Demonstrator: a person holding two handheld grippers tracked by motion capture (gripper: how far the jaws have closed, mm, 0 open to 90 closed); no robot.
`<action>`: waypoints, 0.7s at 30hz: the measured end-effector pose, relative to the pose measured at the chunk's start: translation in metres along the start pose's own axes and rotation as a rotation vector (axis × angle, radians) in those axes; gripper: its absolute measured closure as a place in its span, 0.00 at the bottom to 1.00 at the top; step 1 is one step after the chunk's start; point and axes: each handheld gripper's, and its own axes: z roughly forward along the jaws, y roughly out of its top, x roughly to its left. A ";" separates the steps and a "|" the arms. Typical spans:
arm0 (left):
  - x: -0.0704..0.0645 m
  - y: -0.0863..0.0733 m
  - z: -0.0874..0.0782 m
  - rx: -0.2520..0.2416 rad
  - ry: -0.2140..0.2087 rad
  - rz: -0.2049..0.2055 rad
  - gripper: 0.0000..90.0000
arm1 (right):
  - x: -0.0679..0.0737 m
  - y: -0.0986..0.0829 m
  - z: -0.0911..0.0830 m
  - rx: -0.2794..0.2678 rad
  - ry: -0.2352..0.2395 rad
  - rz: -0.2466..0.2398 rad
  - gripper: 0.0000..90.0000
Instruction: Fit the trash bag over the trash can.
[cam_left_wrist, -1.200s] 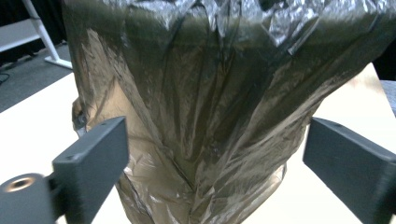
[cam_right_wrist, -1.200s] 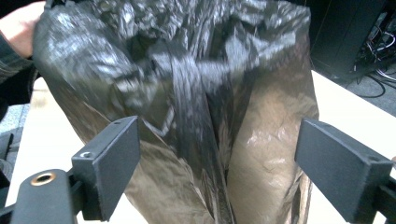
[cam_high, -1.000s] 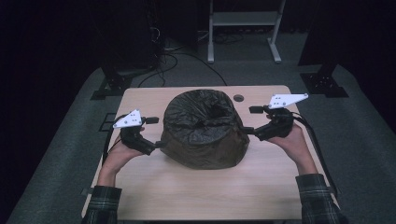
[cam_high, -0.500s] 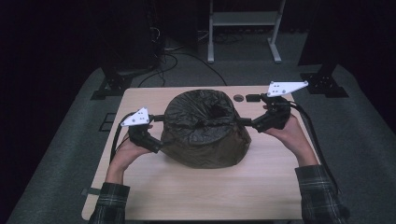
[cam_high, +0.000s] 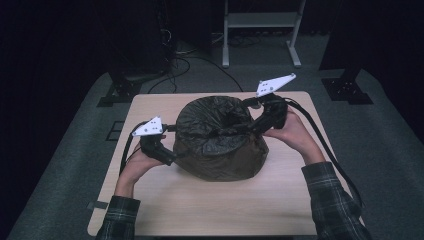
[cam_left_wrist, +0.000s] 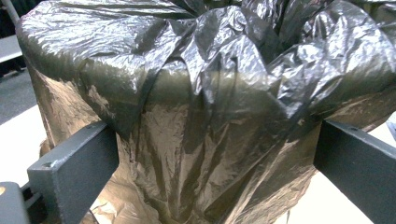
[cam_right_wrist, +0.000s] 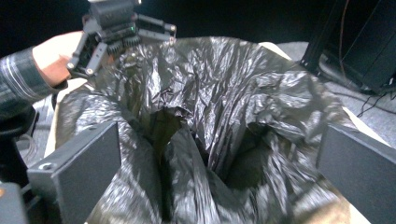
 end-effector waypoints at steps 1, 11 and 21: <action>0.000 0.000 0.000 0.000 0.000 0.001 0.00 | 0.000 0.002 0.004 0.019 0.006 -0.003 0.00; 0.000 0.001 -0.002 -0.005 -0.001 0.004 0.00 | -0.001 0.013 0.040 0.126 0.028 -0.035 0.00; 0.000 0.001 -0.001 -0.003 -0.003 0.000 0.00 | -0.003 0.009 0.063 0.288 0.032 -0.037 0.00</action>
